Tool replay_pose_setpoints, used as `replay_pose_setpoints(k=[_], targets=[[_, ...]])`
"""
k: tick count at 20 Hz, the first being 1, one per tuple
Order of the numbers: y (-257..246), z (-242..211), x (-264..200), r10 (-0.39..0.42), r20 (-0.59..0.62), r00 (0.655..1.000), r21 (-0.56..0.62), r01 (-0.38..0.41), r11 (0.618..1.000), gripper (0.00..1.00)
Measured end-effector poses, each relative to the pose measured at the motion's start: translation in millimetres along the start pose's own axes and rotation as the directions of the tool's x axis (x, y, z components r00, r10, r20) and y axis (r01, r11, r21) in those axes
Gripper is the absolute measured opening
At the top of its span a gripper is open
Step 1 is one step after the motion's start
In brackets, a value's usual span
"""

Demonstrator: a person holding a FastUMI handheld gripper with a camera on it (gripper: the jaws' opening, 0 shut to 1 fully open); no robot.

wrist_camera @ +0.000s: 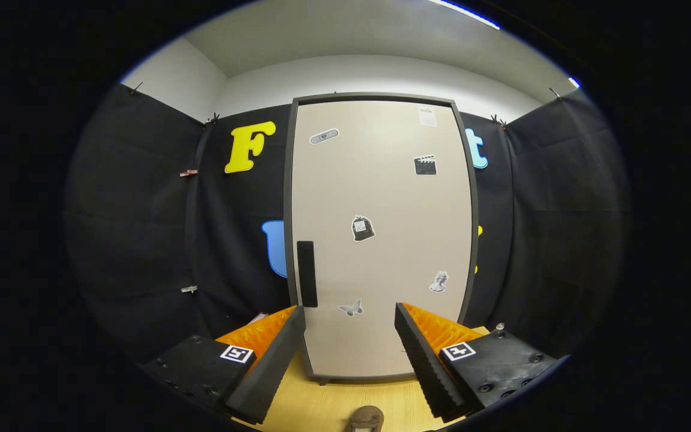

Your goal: Open the shoe cabinet door, grab the shoes and put them into the shoe cabinet, then close the shoe cabinet door.

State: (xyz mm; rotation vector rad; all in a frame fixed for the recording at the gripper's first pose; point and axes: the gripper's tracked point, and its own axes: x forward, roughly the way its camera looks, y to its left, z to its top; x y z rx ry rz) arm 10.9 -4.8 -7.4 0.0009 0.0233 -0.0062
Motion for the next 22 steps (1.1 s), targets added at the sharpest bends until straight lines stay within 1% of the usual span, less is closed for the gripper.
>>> replay_pose_setpoints(k=[4,6,11,16,18,22], targets=[[1,-2,5,0.002,-0.005,1.0,0.001,-0.002,1.0,0.98],[5,-6,10,0.015,-0.014,1.0,0.005,-0.015,1.0,0.98],[22,-14,32,0.029,-0.034,0.999,0.003,-0.028,1.0,0.98],[49,-19,68,0.046,-0.038,0.998,0.02,-0.045,0.999,0.98],[57,-23,87,0.045,-0.043,0.998,0.017,-0.044,0.999,0.98],[68,-26,132,0.035,-0.046,0.998,0.049,-0.033,0.998,0.98]])
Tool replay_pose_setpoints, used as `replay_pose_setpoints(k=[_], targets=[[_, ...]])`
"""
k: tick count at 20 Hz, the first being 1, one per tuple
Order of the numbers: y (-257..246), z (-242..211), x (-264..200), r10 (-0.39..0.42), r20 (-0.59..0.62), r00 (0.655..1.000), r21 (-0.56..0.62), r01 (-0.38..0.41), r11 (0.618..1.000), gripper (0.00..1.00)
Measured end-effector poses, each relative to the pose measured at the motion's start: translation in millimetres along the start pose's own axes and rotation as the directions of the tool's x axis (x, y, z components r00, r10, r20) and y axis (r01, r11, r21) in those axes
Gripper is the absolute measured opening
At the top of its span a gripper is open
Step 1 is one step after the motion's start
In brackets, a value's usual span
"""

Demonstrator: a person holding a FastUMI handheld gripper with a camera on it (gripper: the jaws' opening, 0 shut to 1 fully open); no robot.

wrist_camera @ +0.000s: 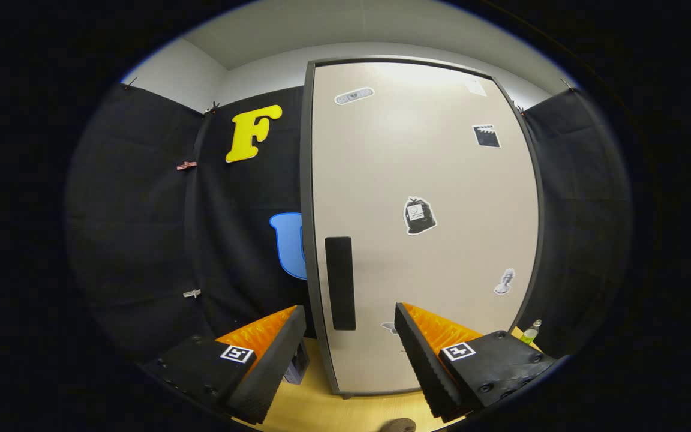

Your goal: Open the shoe cabinet door, grab the shoes and put them into the shoe cabinet, then close the shoe cabinet door.

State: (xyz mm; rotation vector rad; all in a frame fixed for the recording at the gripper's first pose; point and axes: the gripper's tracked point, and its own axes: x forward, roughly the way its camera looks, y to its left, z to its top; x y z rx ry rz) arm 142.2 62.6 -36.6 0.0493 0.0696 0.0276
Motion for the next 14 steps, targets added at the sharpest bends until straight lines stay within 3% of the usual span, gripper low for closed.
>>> replay_pose_setpoints(k=[6,12,14], targets=[[2,-5,54,-0.022,0.003,1.0,0.005,0.022,1.0,0.98],[-4,-7,75,-0.061,0.011,0.998,0.009,0.061,0.998,0.97],[-6,-7,78,-0.078,0.011,0.997,0.002,0.078,0.997,0.82]])
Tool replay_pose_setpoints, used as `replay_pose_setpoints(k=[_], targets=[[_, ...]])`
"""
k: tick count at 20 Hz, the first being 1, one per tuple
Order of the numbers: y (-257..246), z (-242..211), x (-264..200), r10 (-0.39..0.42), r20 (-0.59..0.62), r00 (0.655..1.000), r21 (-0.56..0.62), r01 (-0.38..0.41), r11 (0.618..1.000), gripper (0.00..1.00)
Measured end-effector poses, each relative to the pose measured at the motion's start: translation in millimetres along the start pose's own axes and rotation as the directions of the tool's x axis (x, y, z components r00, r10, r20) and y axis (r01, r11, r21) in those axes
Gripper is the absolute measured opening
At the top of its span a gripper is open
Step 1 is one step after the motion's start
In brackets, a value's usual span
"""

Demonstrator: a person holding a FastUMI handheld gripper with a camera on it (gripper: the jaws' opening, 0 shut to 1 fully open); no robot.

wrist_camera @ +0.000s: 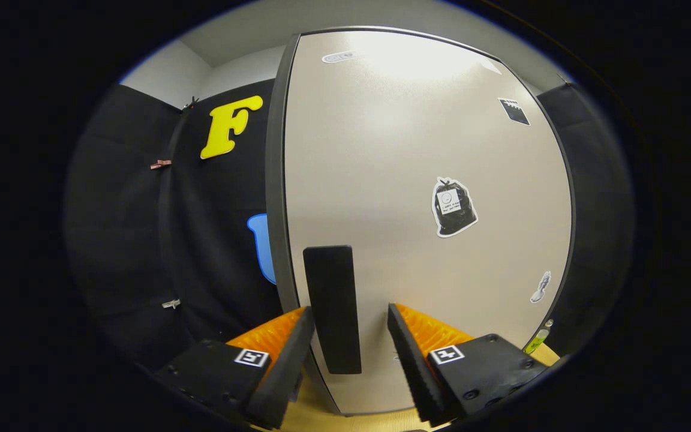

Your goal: Open the shoe cabinet door, grab the shoes and put them into the shoe cabinet, then close the shoe cabinet door.

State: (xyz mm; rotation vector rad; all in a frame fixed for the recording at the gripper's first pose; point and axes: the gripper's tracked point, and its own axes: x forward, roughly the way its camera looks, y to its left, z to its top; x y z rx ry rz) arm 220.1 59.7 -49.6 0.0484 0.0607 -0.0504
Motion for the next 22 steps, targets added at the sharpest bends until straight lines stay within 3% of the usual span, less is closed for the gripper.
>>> replay_pose_setpoints(k=[1,2,4,8,22], targets=[[2,0,2,0.004,-0.002,1.0,-0.002,-0.004,1.0,0.71],[8,0,2,0.022,0.001,1.0,-0.006,-0.022,1.0,0.68],[10,0,5,0.007,0.013,1.0,-0.045,-0.007,0.999,0.44],[9,-1,2,-0.013,0.001,1.0,-0.043,0.013,0.999,0.27],[7,3,-25,0.031,-0.009,0.999,-0.019,-0.031,0.999,0.27]])
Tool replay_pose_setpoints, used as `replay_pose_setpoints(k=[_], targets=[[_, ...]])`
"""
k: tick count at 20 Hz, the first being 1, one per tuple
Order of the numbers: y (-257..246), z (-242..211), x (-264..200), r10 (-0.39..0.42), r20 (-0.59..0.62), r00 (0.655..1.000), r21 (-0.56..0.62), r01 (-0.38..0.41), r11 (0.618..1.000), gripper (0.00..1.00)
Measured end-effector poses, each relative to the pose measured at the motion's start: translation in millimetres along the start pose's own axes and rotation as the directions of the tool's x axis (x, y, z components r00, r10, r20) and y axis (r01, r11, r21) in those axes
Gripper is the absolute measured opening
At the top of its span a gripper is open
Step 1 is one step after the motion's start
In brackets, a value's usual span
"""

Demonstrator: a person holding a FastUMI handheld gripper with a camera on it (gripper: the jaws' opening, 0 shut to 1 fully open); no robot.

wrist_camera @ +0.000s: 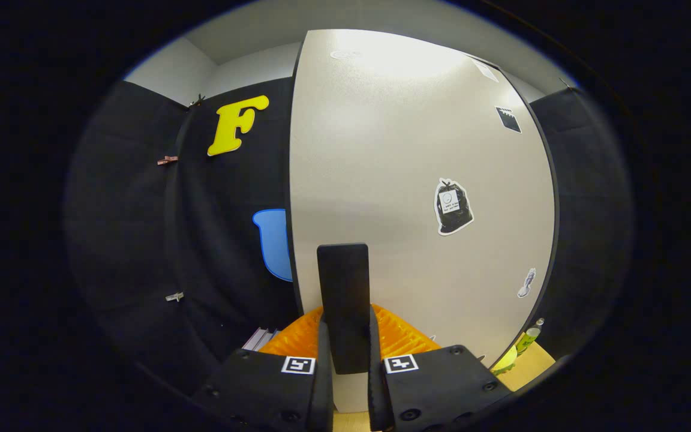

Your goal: Open the shoe cabinet door, grab the shoes and put them into the shoe cabinet, then close the shoe cabinet door.

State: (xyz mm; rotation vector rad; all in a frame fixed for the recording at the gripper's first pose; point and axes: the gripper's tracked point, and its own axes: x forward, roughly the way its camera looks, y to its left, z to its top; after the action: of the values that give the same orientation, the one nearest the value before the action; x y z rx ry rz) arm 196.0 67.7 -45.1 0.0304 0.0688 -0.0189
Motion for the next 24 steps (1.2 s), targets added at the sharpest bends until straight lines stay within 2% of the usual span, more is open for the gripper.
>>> replay_pose_setpoints(k=[8,16,24], targets=[[-6,7,-51,0.104,-0.017,0.994,0.021,-0.104,0.994,0.27],[-27,8,-100,0.243,-0.05,0.969,0.02,-0.243,0.97,0.27],[-71,13,-146,0.308,-0.063,0.949,0.019,-0.308,0.951,0.27]])
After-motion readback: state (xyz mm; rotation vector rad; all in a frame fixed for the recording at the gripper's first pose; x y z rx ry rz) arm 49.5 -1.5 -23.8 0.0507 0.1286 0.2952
